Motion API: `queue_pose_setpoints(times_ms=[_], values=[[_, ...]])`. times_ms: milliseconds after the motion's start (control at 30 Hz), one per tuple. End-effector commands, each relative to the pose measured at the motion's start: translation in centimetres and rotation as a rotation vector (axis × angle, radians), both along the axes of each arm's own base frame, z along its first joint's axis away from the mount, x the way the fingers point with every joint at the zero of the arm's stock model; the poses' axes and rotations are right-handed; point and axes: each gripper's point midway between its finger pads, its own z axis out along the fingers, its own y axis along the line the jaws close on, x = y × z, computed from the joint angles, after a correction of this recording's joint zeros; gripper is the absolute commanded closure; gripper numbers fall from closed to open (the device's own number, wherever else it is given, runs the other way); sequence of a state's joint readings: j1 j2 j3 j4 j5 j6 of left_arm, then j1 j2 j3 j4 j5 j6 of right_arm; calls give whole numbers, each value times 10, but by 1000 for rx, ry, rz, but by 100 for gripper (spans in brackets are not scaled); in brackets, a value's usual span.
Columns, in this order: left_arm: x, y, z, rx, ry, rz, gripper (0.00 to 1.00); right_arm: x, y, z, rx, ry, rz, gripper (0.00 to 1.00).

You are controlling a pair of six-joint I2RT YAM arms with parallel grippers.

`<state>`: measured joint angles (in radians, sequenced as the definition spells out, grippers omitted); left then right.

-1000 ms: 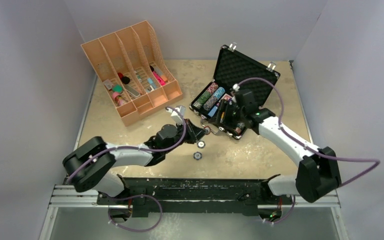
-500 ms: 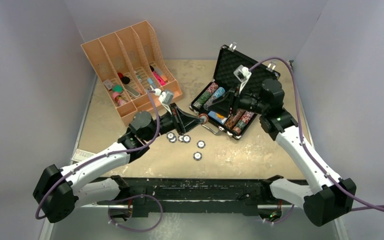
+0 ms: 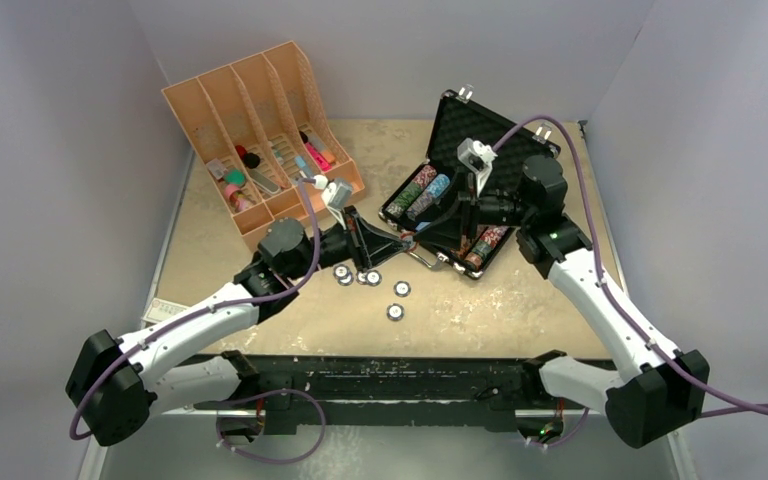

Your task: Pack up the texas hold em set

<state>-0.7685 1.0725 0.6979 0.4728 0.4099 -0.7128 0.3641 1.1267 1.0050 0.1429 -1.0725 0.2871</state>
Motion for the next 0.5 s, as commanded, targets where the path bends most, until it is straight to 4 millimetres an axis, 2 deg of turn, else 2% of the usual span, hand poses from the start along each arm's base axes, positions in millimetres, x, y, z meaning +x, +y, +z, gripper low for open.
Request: queue_pose_setpoints(times_ms=[0, 133, 300, 433, 467], values=[[5, 1, 33, -57, -82, 19, 100, -10, 2, 1, 14, -26, 69, 44], [2, 0, 39, -68, -98, 2, 100, -7, 3, -4, 3, -7, 77, 51], [1, 0, 44, -82, -114, -3, 100, -6, 6, -9, -5, 22, 107, 73], [4, 0, 47, -91, -123, 12, 100, -13, 10, -8, -4, 20, 152, 86], [5, 1, 49, -96, -120, 22, 100, -14, 12, -5, -3, 9, 152, 92]])
